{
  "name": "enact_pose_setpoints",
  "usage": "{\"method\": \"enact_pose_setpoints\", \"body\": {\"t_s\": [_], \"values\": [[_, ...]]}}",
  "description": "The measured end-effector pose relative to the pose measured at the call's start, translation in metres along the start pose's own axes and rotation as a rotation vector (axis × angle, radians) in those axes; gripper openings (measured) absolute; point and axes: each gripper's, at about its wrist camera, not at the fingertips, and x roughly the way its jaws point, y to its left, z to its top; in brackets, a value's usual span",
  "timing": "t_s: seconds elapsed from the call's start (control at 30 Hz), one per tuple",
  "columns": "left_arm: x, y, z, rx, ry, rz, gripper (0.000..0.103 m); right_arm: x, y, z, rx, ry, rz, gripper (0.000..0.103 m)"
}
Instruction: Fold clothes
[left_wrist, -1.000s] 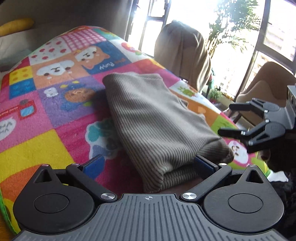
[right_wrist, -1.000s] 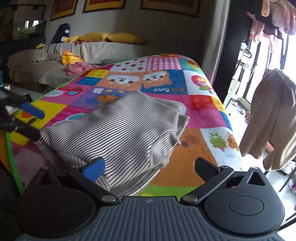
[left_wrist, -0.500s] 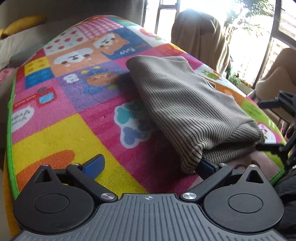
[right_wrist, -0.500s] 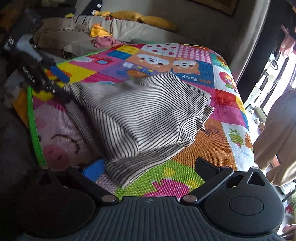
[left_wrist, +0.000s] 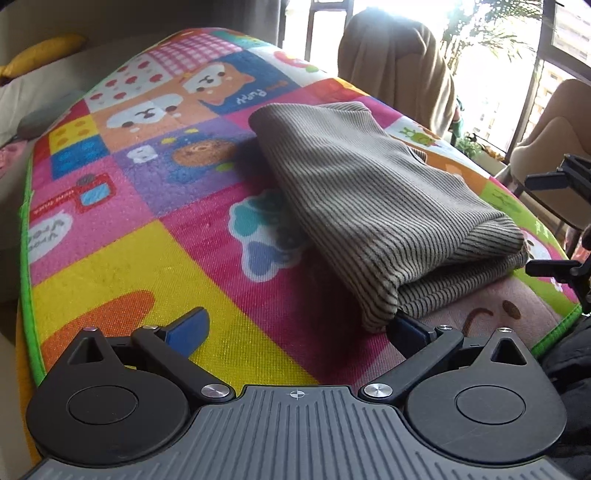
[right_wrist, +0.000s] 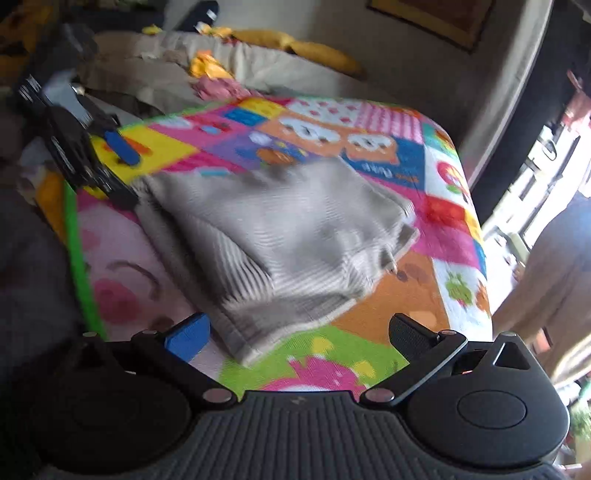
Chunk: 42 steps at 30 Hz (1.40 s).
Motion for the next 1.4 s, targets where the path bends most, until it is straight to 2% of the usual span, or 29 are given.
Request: {"method": "enact_pose_setpoints", "body": {"t_s": [0.13,0.27,0.33,0.43,0.53,0.67,0.77,0.87,0.97,1.07,1.13,1.23,1.33,1.4], "values": [[-0.010,-0.002,0.006,-0.001,-0.041,-0.009,0.103,-0.003,0.003,0.015,-0.026,-0.060,0.039,0.103],[-0.016,-0.012,0.010,0.040,-0.073,-0.016,0.103,0.030,0.020,0.020,-0.096,0.004,0.055,0.103],[-0.015,-0.021,0.010,0.079,-0.069,-0.034,0.103,0.043,0.028,0.020,-0.144,0.043,0.045,0.103],[-0.006,-0.031,0.008,0.136,-0.043,-0.049,0.103,0.046,0.026,0.029,-0.146,0.014,-0.004,0.103],[0.006,-0.041,0.006,0.193,-0.011,-0.055,0.103,0.044,0.016,0.040,-0.096,-0.024,-0.044,0.103],[0.022,-0.046,0.009,0.239,-0.008,0.010,0.103,0.044,0.017,0.037,-0.101,-0.015,-0.032,0.103],[0.019,-0.045,0.017,0.233,-0.056,0.048,0.103,0.040,0.028,0.030,-0.141,-0.020,0.013,0.103],[0.014,-0.043,0.027,0.227,-0.094,0.045,0.103,0.036,0.037,0.027,-0.167,-0.032,0.042,0.103],[0.012,-0.042,0.034,0.230,-0.109,0.044,0.103,0.047,0.038,0.028,-0.163,-0.015,0.010,0.103],[0.009,-0.044,0.035,0.245,-0.111,0.036,0.103,0.061,0.033,0.032,-0.148,-0.015,-0.080,0.103],[0.005,-0.048,0.029,0.290,-0.113,0.008,0.103,0.061,0.021,0.040,-0.102,-0.042,-0.122,0.103],[0.001,-0.057,0.020,0.375,-0.120,-0.017,0.103,0.054,0.000,0.050,-0.014,-0.089,-0.108,0.103],[0.008,-0.068,0.012,0.504,-0.132,0.032,0.103,0.052,-0.012,0.053,0.017,-0.100,-0.104,0.103],[0.015,-0.074,0.011,0.570,-0.167,0.075,0.103,0.053,-0.018,0.053,0.039,-0.096,-0.085,0.103]]}}
